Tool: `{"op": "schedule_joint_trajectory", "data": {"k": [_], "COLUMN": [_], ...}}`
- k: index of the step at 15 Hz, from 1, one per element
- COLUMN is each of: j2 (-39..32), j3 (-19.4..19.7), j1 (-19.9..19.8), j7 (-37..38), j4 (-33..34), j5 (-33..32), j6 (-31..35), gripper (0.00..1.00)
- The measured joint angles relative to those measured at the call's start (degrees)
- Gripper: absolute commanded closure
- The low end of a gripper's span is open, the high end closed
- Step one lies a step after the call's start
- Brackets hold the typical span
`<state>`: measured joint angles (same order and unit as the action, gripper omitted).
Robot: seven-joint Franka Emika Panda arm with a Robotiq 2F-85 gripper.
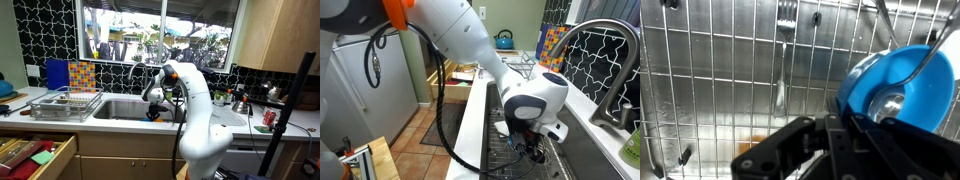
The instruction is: Pour the contents of the blue bowl into the sink, put the big silver spoon in the blue bowl and then put them in the sink
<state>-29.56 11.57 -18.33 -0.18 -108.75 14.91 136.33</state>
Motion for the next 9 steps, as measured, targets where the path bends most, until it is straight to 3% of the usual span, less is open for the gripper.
{"op": "schedule_joint_trajectory", "data": {"k": [9], "j2": [-8.61], "j3": [-2.18], "j1": [-2.99], "j7": [-1.19], "j4": [4.51], "j5": [2.02], "j6": [4.24], "gripper": [0.99]}}
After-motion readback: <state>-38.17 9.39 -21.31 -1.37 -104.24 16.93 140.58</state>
